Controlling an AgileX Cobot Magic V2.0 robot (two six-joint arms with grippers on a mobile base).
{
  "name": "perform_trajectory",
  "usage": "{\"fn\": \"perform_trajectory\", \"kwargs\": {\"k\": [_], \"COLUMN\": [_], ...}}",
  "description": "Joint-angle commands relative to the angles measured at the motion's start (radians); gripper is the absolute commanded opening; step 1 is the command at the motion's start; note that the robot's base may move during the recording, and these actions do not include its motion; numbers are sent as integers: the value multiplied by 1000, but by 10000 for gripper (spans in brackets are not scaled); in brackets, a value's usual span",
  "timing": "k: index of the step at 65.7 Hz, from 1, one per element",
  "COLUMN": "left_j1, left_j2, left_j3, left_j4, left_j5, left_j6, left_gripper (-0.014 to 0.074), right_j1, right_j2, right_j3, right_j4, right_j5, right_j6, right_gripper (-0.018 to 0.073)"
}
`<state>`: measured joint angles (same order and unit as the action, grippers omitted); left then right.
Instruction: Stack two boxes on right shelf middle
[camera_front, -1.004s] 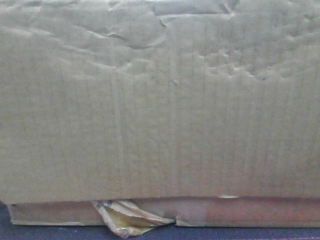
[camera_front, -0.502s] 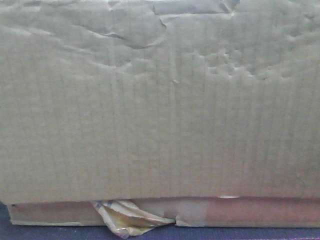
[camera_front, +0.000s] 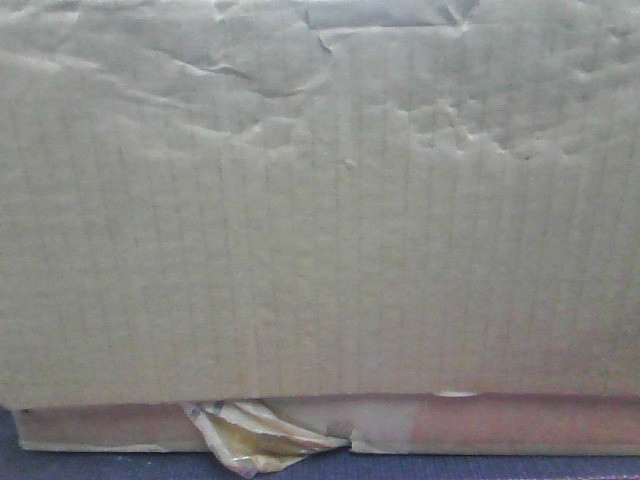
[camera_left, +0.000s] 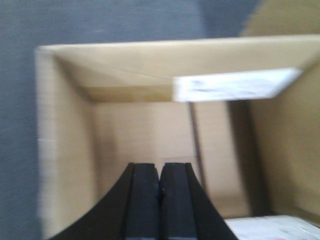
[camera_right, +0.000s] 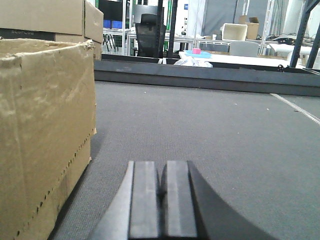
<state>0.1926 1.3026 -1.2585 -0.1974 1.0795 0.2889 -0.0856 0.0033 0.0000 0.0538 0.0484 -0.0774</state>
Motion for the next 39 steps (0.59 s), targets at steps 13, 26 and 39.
{"fn": "perform_trajectory", "kwargs": {"k": [13, 26, 39], "left_j1": [114, 112, 112], "left_j2": [17, 32, 105], "left_j3": [-38, -38, -38], "left_j4": [14, 52, 53], "left_j5": [13, -8, -49], "left_j6": [25, 25, 25], "left_gripper": [-85, 175, 322], "right_j1": [-2, -2, -2], "right_j2": [-3, -3, -3], "right_j3": [0, 0, 0], "right_j4": [1, 1, 1], "right_j5": [-12, -12, -12], "right_j6": [1, 1, 1], "right_gripper": [-162, -162, -162]}}
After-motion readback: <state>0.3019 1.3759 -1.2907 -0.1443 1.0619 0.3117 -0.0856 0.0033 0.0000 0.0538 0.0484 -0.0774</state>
